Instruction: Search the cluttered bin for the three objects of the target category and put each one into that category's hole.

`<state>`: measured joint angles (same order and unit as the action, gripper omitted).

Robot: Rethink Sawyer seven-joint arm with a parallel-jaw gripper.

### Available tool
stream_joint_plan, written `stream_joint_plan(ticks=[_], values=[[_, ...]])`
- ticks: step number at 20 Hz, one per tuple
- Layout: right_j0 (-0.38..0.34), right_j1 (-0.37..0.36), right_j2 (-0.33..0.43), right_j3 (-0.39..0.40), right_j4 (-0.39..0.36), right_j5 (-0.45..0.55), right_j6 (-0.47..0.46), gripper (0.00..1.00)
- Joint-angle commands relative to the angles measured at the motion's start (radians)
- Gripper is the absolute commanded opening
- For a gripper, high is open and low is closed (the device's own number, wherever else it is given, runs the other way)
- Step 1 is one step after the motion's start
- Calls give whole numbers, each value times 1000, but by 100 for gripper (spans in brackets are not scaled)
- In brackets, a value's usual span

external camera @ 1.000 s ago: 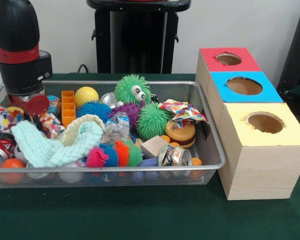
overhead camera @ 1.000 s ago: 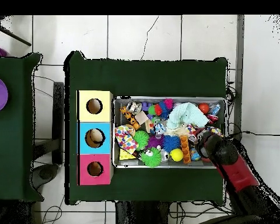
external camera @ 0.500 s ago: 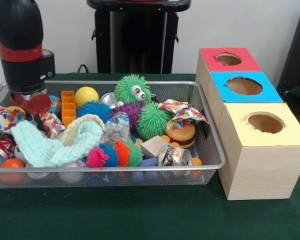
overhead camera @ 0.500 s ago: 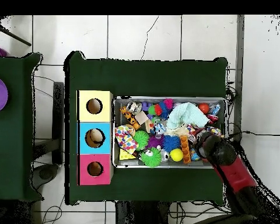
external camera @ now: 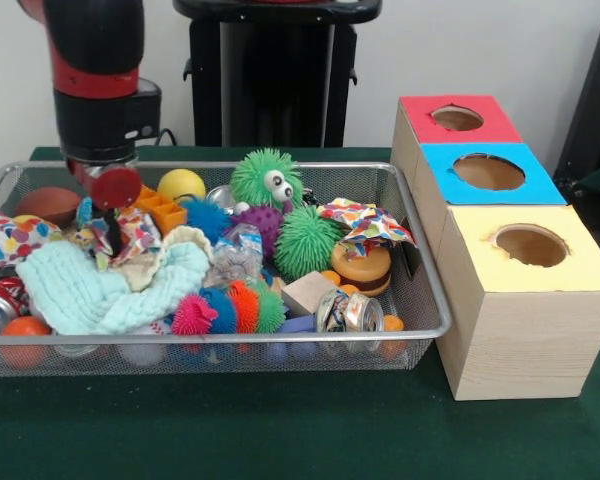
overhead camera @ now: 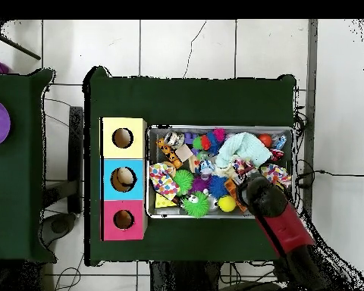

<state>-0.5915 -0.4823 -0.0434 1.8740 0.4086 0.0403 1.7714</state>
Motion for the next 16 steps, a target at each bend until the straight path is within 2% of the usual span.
stream_joint_plan(ticks=[1, 4, 9, 16], values=[[75, -99, 7, 142, 98, 25, 343, 0], [68, -118, 9, 143, 93, 60, 327, 0], [127, -171, -25, 161, 131, 116, 370, 0], [190, -212, -13, 228, 224, 88, 441, 0]])
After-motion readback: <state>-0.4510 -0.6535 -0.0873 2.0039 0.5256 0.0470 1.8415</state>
